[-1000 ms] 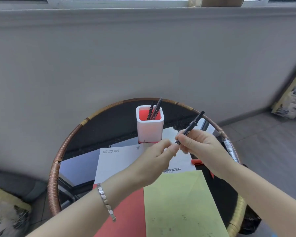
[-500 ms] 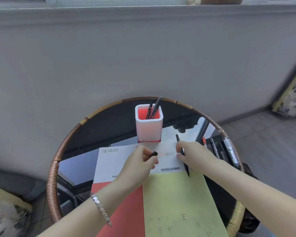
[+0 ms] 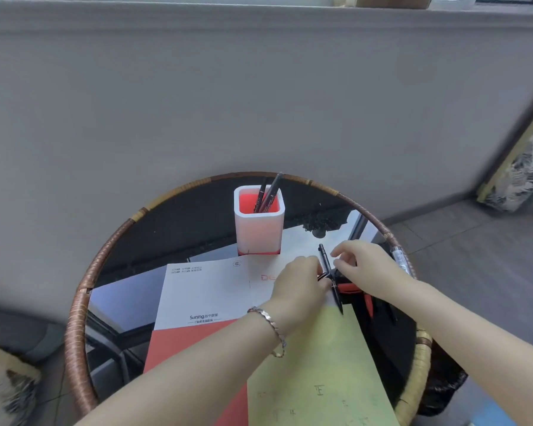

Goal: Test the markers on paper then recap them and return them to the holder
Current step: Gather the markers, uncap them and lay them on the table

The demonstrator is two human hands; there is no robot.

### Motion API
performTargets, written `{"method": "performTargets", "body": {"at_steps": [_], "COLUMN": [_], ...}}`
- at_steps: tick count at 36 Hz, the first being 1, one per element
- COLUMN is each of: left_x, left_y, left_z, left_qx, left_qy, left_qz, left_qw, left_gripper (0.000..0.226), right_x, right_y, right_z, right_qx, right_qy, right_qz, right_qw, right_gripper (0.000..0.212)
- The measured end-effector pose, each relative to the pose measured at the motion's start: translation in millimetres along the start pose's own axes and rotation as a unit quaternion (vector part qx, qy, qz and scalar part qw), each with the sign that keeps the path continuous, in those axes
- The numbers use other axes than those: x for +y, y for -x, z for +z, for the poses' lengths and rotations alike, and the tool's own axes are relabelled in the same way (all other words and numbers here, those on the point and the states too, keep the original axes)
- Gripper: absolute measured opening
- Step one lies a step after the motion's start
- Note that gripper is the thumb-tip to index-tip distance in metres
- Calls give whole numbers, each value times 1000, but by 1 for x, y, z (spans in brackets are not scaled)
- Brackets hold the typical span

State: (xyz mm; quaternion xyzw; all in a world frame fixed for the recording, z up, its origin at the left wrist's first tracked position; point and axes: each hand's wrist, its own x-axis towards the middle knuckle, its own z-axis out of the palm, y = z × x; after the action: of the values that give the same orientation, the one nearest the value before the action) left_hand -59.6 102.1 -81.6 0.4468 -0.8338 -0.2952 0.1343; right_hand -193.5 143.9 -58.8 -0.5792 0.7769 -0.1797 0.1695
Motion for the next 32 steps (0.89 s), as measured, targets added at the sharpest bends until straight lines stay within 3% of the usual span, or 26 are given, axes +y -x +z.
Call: {"method": "performTargets", "body": {"at_steps": [4,12,15,17,20,26,32], "left_x": [-5,-29,-41,-49,-56,-62,-58], "left_y": [1,30,39,43,46,50,53], "left_z": [-7,-58,-76,-85,-97,-110,-114], "left_qx": [4,54,56,52,56,76,148], "left_qy": [9,20,-6,-18,-16,18,58], "left_qz": [3,11,-11,-29,-51,-58,-10], "left_qw": [1000,998,998,998,997,995,987], "left_gripper": [31,20,21,22,21,19,19], "right_x": [-10,-66,-88,-98,-111,-122,-130], "right_y": [-5,-41,-65,-81,-97,-104,-72], "right_z": [-4,-13,-17,-18,-17,-11,-34], "right_qx": [35,136,131,122,112,97,194], "right_qy": [-18,-119,-158,-139,-105,-139,-197], "right_qz": [-12,-55,-29,-1,46,100,-10], "right_qw": [999,982,978,983,987,980,961], "right_gripper": [21,25,31,23,42,29,19]}}
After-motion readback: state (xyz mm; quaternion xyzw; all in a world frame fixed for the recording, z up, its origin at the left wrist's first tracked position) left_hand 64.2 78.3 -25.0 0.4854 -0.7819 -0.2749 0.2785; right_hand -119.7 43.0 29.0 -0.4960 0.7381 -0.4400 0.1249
